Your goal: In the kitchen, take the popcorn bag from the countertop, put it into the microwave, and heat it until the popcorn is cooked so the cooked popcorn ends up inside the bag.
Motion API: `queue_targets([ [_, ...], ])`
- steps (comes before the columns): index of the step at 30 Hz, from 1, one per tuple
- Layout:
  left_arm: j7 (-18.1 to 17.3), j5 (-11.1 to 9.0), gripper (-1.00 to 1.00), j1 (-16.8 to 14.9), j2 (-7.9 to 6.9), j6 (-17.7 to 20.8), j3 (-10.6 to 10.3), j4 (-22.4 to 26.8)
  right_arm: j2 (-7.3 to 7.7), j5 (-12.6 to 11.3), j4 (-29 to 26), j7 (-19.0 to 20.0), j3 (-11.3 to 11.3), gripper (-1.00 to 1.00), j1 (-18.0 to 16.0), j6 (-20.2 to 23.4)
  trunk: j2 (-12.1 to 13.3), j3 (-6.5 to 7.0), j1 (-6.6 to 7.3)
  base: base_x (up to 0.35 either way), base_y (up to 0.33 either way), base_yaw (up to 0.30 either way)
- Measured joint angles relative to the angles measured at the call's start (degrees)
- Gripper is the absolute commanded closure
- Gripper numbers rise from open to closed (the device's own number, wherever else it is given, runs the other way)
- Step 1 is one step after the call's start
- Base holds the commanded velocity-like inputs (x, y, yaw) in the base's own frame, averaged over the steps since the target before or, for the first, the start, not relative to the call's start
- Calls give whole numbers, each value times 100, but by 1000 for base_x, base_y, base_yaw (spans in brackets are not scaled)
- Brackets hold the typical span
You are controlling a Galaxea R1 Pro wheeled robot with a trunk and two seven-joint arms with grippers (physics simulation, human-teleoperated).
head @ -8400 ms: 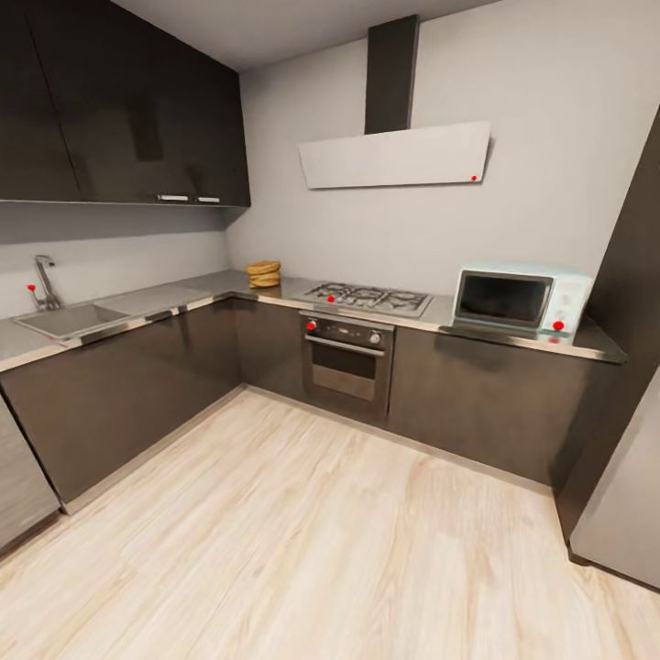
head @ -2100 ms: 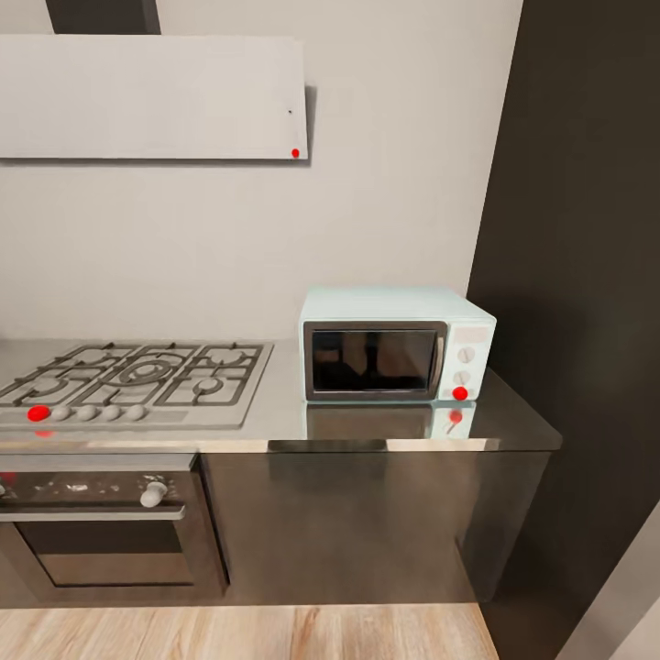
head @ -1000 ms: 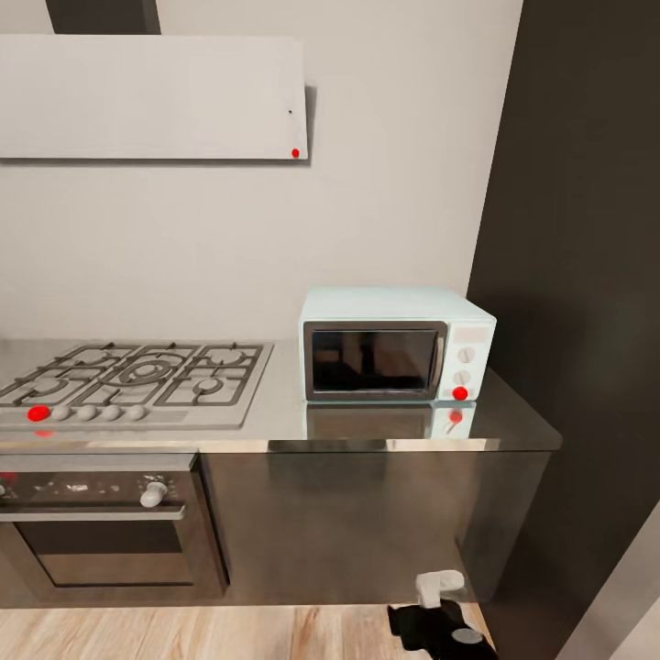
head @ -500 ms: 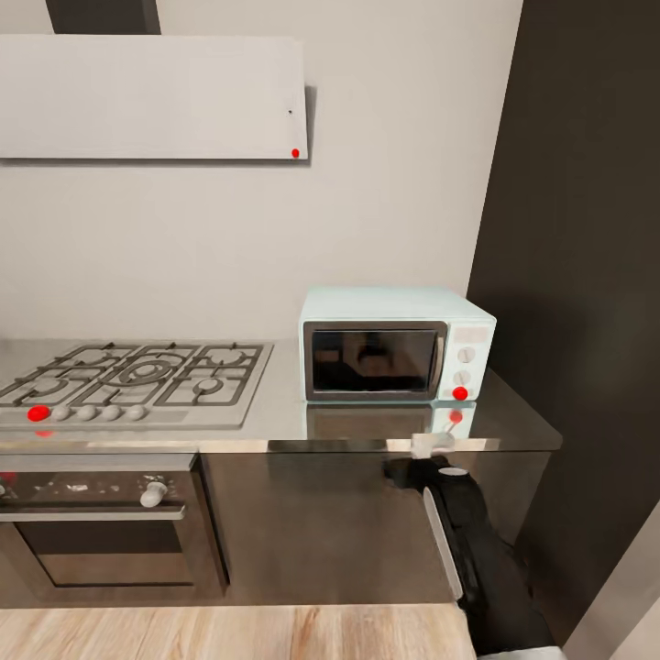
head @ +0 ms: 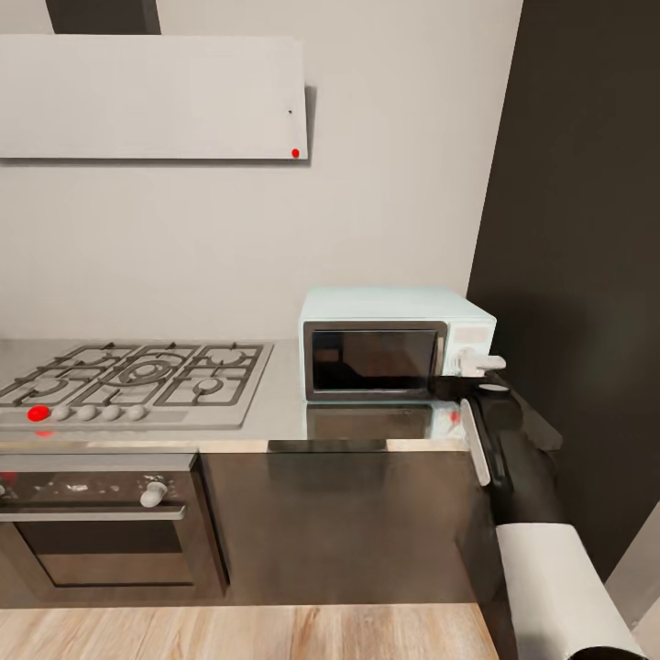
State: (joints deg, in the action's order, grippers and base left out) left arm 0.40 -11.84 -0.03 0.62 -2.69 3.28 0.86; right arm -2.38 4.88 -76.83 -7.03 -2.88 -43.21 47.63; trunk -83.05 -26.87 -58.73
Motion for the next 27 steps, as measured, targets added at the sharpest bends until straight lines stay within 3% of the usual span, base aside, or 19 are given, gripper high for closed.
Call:
queue_targets([
  [1, 0, 4, -100, 1, 3, 0, -2, 0, 214, -118, 33, 264, -25, -100, -9, -65, 0, 0, 0, 0, 0, 0],
  [2, 0, 8, -100, -1, 2, -5, -3, 2, 535, -265, 61, 655, -47, -100, -15, -144, 0, 0, 0, 0, 0, 0],
  [3, 0, 9, -100, -3, 3, -6, -5, 1, 675, -341, 61, 789, -73, -100, -16, -212, 0, 0, 0, 0, 0, 0],
  [5, -4, 11, -100, -3, 6, -8, -7, 1, 772, -360, 6, 881, -154, -100, -14, -480, 0, 0, 0, 0, 0, 0],
  [22, 0, -10, -100, -4, -2, 0, 25, 0, 736, -411, 60, 874, -147, -100, -9, -598, 0, 0, 0, 0, 0, 0],
  [27, 0, -11, -100, -5, -2, 1, 26, 0, 656, -396, 46, 928, -135, -100, -8, -598, 0, 0, 0, 0, 0, 0],
])
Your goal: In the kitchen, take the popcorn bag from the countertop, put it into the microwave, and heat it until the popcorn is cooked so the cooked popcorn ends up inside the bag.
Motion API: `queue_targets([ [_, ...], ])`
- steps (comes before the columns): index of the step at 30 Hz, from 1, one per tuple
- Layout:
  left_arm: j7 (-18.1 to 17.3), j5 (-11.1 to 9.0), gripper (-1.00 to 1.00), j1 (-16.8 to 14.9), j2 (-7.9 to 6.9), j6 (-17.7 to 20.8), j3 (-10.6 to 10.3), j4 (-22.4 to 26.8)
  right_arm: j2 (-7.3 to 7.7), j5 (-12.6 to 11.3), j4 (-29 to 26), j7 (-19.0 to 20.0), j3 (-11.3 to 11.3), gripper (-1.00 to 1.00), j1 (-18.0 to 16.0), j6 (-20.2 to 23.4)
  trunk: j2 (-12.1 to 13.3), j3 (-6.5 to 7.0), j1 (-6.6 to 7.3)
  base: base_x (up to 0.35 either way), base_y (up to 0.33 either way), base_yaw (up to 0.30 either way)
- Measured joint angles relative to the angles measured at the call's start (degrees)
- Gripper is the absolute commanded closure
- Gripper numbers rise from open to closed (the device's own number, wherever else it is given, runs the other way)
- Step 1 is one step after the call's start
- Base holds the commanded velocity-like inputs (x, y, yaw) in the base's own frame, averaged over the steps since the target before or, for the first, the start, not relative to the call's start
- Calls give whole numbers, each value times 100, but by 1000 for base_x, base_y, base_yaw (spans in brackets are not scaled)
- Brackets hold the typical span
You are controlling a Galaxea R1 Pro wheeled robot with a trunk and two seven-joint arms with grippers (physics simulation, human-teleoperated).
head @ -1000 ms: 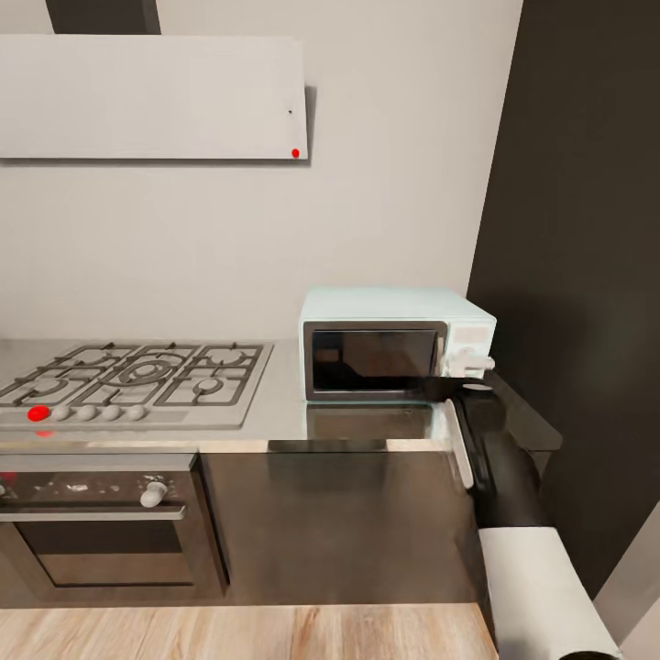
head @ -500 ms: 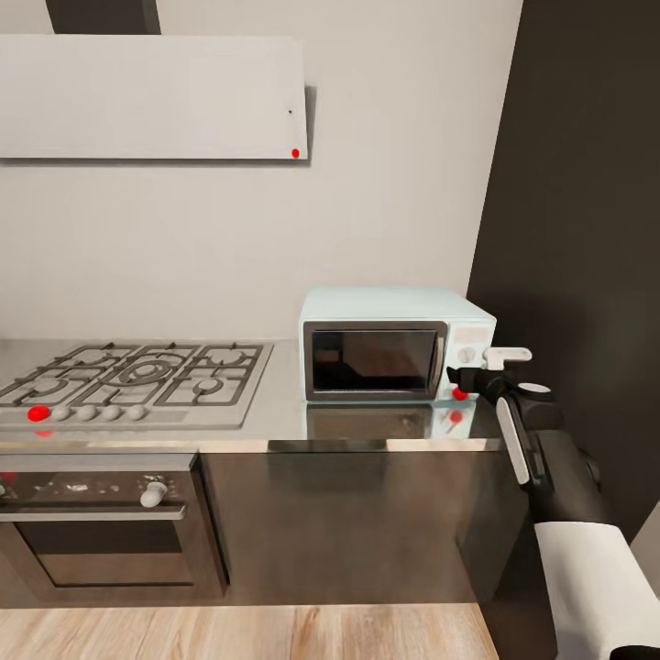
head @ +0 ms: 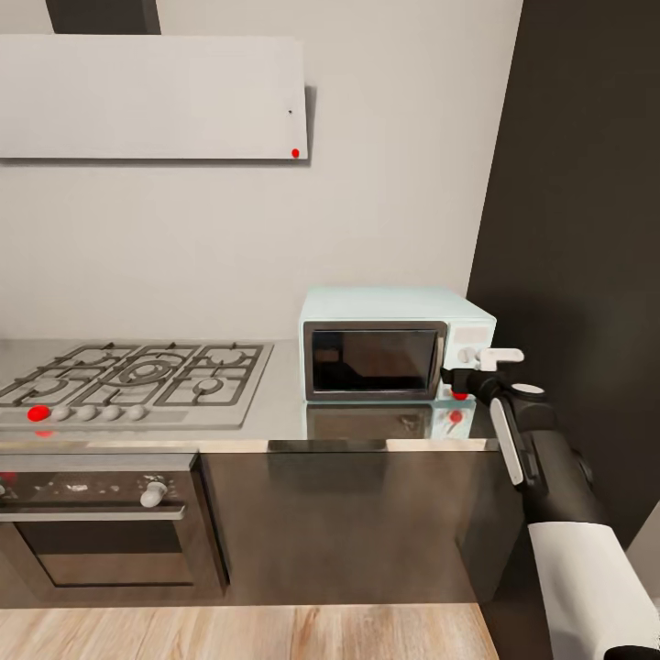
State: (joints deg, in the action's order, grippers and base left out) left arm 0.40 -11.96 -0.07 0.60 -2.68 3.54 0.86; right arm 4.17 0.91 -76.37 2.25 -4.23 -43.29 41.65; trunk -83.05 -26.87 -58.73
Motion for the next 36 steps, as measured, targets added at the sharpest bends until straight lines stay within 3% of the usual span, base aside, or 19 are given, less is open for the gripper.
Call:
queue_targets([
  [13, -7, 0, -100, 2, 0, 0, 0, 0, -53, 14, -4, -66, 9, -100, 0, -9, 0, 0, 0, 0, 0, 0],
  [16, -6, 0, -100, 0, -3, 0, 0, 0, -277, 41, -3, -59, 18, -100, 0, -5, 0, 0, 0, 0, 0, 0],
  [22, -8, 0, -100, 1, 0, -1, 0, -1, -598, 234, -3, -92, 30, -100, 1, -8, 0, 0, 0, 0, 0, 0],
  [24, -6, 0, -100, 0, 0, 0, 0, 0, -644, 251, -3, -111, 32, -100, 0, -4, 0, 0, 0, 0, 0, 0],
  [36, -2, 0, -100, 1, 0, 0, 0, 0, -611, 275, -26, -92, 29, -100, 0, -278, 0, 0, 0, 0, 0, 0],
])
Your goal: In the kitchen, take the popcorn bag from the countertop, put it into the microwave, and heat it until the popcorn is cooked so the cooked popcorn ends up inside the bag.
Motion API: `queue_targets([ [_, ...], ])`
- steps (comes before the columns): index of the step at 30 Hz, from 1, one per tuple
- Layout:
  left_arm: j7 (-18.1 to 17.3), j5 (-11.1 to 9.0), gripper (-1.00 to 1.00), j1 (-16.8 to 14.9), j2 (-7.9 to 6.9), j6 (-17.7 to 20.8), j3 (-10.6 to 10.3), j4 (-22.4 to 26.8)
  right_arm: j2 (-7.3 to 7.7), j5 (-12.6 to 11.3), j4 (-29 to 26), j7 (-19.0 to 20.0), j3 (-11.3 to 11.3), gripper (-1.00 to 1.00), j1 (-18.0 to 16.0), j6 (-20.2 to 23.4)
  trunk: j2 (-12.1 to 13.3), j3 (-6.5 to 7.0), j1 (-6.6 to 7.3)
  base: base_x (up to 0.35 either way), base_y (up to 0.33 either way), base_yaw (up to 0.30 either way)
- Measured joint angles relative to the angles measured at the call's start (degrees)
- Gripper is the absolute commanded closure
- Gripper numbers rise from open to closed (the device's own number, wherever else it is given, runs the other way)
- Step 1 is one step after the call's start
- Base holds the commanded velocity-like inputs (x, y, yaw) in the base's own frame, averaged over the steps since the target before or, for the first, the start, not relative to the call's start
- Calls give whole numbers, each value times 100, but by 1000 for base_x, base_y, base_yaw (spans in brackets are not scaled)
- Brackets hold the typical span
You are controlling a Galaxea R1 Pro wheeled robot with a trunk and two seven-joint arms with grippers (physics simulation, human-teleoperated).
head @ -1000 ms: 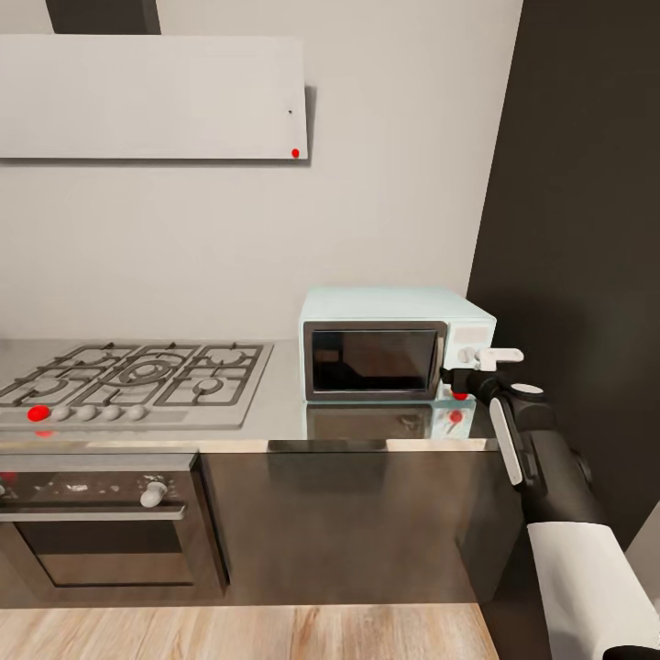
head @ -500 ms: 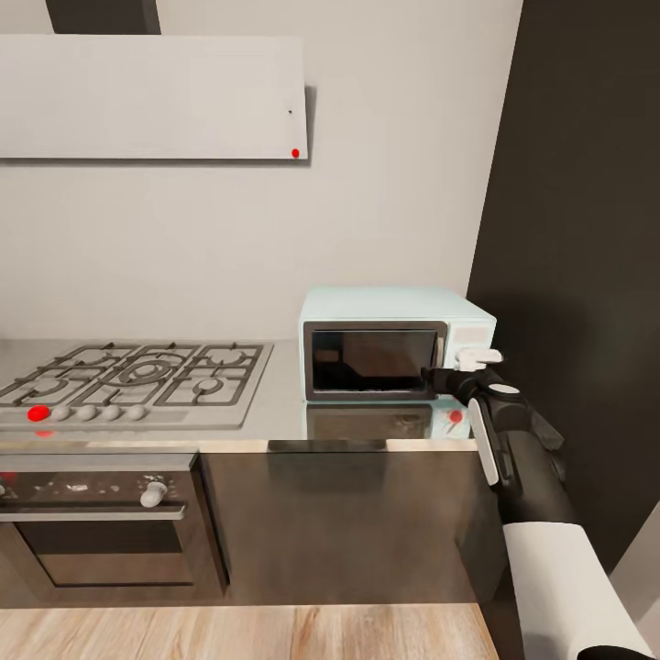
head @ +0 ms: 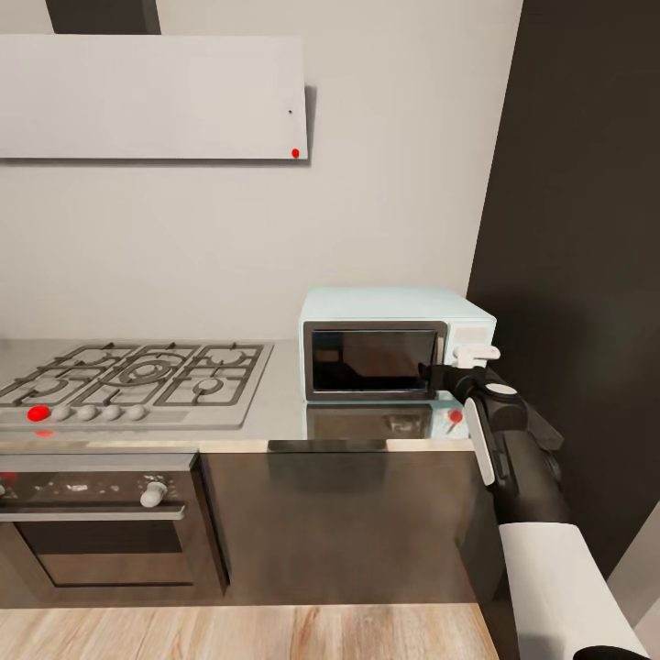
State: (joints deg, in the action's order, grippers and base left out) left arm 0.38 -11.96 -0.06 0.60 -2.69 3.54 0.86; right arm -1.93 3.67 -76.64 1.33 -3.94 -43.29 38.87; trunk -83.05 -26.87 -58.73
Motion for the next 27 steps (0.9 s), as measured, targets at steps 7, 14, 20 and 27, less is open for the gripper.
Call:
queue_targets([
  [7, 1, 0, -100, 0, -6, 0, 0, 0, 3, 1, 10, 9, 7, -100, 0, -5, 0, 0, 0, 0, 0, 0],
  [14, -6, 1, -100, 0, -2, 0, 0, 0, 4, -7, 16, 21, 14, -100, 0, -4, 0, 0, 0, 0, -67, 0],
  [20, -6, 0, -100, 0, -8, 0, 0, 0, 5, 0, 23, 22, 15, -100, 0, -5, 0, 0, 0, 0, -14, 0],
  [27, -6, 0, -100, -1, -8, 0, 0, 0, 5, 1, 23, 18, 15, -100, 0, -5, 0, 0, 0, 0, -7, 0],
])
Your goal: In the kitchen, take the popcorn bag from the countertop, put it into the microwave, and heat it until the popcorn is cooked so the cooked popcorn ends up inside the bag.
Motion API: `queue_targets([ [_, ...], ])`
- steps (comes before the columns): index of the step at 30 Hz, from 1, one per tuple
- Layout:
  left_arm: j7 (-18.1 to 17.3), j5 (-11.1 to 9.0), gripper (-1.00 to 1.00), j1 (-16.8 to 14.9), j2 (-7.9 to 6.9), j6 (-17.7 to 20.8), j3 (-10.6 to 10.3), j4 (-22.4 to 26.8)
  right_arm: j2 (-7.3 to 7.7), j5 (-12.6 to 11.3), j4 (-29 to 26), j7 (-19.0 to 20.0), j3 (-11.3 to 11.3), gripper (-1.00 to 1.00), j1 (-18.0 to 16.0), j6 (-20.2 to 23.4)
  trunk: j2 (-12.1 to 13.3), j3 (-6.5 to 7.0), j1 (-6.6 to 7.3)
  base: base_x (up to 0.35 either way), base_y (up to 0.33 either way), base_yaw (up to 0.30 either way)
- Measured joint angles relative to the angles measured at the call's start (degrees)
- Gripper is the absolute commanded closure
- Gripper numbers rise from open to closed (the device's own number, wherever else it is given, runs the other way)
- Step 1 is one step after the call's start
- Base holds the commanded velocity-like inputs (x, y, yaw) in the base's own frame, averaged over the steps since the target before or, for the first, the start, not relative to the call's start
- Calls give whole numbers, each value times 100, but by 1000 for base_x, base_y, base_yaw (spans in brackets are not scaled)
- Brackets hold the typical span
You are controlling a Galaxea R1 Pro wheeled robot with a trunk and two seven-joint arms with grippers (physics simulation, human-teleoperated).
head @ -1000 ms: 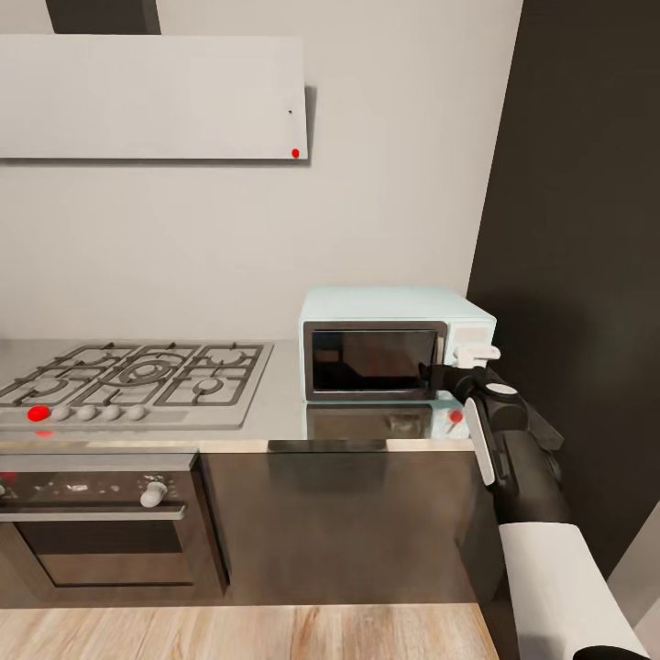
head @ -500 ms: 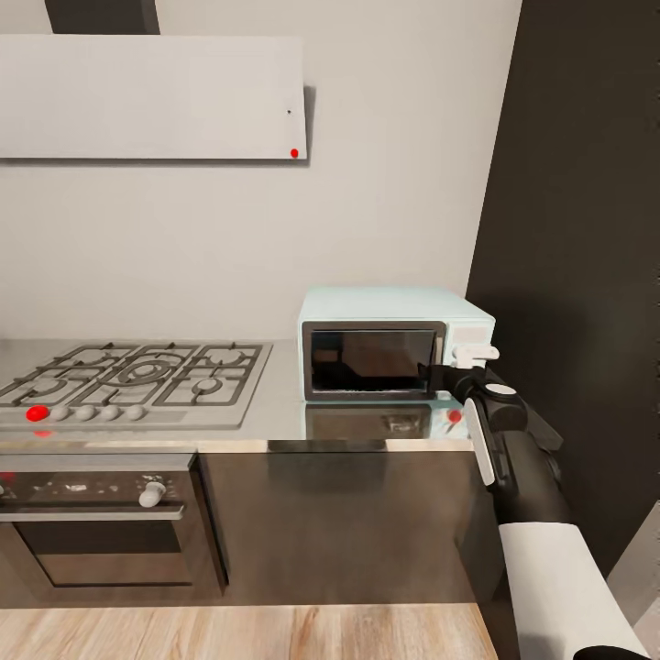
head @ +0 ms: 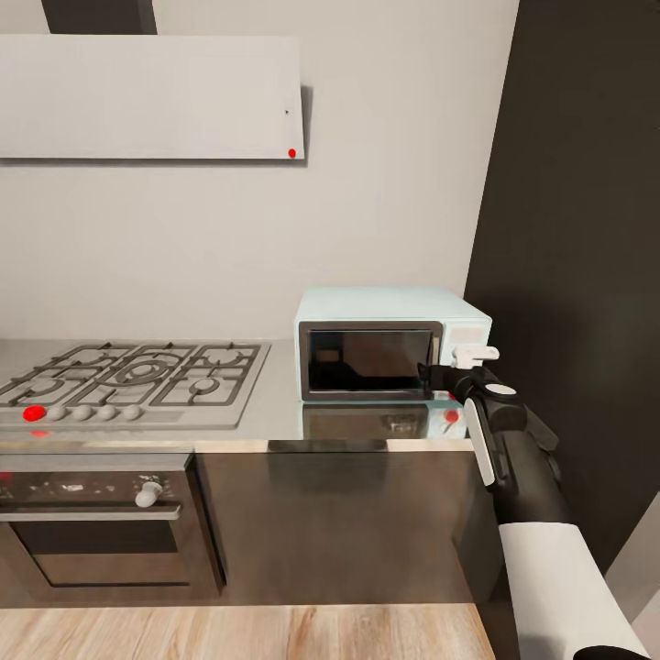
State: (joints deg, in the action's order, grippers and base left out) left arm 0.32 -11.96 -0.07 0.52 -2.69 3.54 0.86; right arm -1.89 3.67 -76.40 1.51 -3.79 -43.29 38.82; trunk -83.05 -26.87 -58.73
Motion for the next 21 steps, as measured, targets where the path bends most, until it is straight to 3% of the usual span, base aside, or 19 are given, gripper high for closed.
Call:
queue_targets([
  [21, 0, -12, -100, 0, -27, 0, 26, 18, 9, 127, 161, 8, 4, -100, -6, -252, 0, 0, 0, 0, -14, 0],
])
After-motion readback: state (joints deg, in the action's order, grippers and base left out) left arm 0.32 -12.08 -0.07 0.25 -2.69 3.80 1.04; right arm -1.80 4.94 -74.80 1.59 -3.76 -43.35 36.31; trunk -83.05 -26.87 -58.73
